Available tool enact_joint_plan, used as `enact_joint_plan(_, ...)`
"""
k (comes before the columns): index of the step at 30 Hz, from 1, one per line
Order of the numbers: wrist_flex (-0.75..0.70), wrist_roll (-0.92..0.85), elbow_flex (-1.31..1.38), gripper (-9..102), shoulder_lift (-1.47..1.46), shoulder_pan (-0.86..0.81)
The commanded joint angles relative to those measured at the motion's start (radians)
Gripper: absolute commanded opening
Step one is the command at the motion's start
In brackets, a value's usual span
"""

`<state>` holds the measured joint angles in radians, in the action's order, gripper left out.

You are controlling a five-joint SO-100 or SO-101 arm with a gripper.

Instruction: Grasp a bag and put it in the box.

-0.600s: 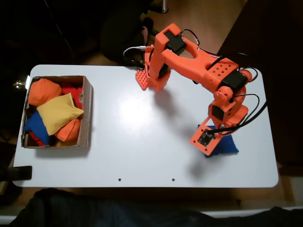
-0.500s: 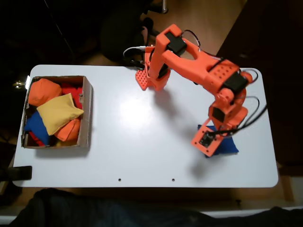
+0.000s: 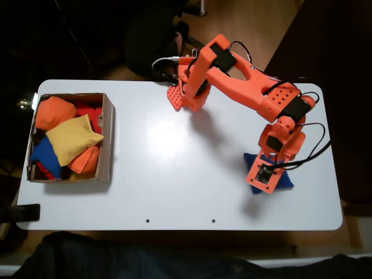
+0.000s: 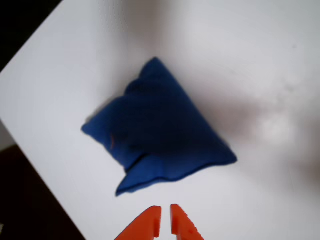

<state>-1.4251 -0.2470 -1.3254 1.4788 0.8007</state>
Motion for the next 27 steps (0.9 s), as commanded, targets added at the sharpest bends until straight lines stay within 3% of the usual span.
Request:
enact_joint_plan(1, 0.005, 0.0, 0.011, 3, 0.067, -0.012)
enact_joint_plan(10, 0.023, 0.0, -0.026, 7, 0.072, -0.049)
enact_joint_plan(18, 0.029, -0.003, -0.074, 26, 0.074, -0.061)
enact_joint_plan(27, 0.069, -0.015, -0.123, 27, 0.048, -0.051)
